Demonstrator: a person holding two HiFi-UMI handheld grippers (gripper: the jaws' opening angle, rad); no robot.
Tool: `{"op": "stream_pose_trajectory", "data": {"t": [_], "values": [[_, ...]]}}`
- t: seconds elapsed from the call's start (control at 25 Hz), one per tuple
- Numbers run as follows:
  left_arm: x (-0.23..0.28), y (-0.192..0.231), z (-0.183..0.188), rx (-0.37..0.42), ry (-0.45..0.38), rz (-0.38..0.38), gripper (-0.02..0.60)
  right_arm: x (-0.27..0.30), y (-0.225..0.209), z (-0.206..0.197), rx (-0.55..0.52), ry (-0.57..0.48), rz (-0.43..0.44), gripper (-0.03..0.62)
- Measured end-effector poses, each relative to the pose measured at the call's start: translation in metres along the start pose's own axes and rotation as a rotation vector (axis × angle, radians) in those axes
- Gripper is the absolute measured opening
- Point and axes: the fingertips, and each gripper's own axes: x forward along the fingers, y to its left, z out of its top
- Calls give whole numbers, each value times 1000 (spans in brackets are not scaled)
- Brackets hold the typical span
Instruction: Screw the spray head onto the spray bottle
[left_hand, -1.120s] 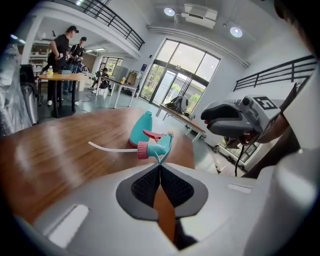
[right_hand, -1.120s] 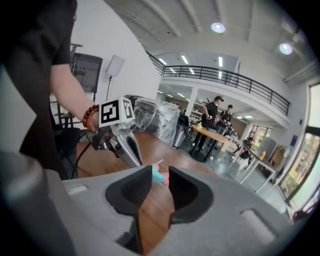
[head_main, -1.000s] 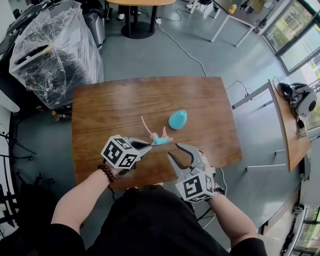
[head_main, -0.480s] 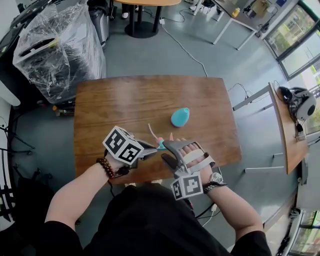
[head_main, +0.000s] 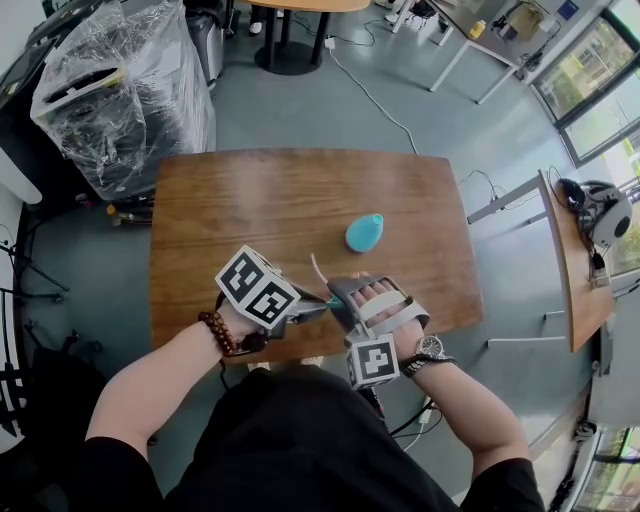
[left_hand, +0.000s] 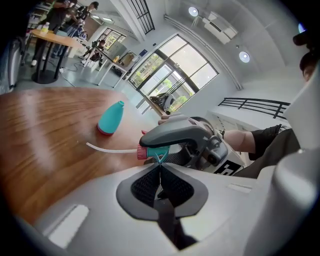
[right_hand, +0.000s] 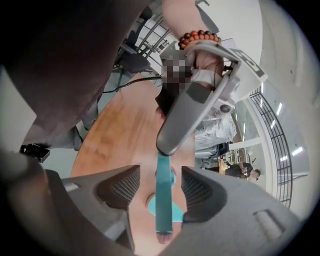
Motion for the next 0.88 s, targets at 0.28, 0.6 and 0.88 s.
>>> {"op": "stream_pose_trajectory", "data": {"t": [0.28,0.6,0.88], "values": [[4,-9,0,13,11,-16,21,0,-4,1,9,0,-26,213],[11,-16,1,7,18,-33,22,-3,3,-9,-12,24,-40,136],[14,-21,6,31,-5,-47,79,-7,2,-15,32,32,-35,135]]}}
